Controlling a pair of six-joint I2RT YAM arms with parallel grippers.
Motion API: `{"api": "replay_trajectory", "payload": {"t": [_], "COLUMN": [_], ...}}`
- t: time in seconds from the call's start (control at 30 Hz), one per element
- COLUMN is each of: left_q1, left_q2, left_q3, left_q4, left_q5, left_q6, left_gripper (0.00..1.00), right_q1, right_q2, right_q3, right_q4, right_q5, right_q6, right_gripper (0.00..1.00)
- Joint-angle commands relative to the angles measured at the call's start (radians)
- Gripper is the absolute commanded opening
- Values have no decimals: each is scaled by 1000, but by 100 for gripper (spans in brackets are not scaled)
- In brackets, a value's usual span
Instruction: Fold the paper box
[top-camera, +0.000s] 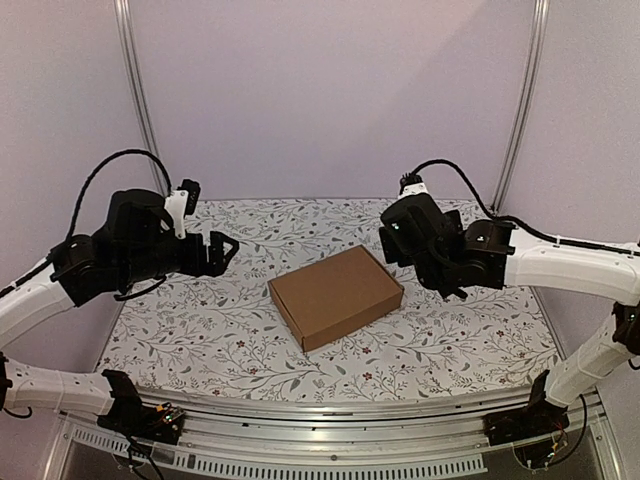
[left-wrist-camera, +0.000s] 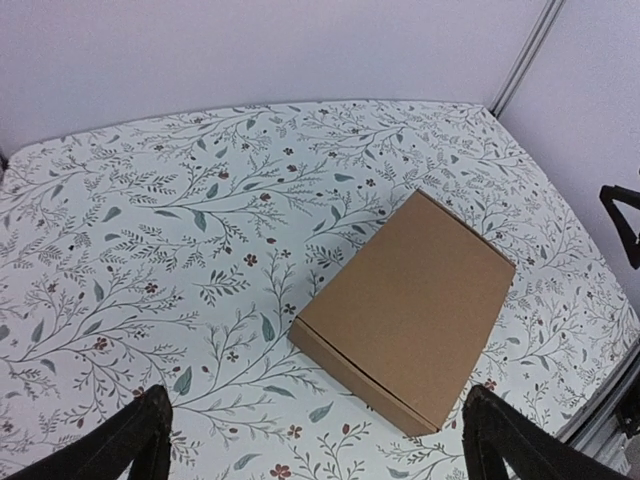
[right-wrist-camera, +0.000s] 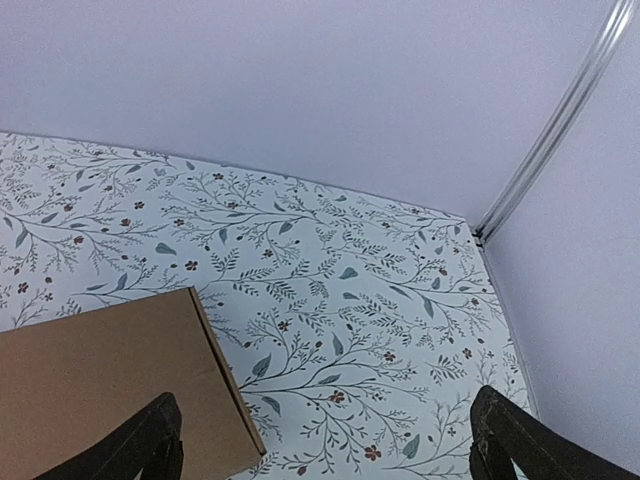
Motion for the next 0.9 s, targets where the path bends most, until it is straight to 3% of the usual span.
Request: {"api": "replay_trajectory", "payload": {"t": [0.0,0.3,0.87], "left_q1": [13,13,13], "left_q2": [19,-2,8], "left_q3": [51,42,42], "left_q4": [-35,8,24], "left_q5": [-24,-41,-9], "left_q6": [43,53,27], "left_gripper": [99,99,100], "right_q1": [-2,-2,-2], "right_q2": [-100,-240,-380], "right_q3": [-68,-132,-188], "right_q4": [-76,-360,-417], "right_q5": [236,306,221], "right_q6": [-26,166,225], "right_gripper": [99,99,99]}}
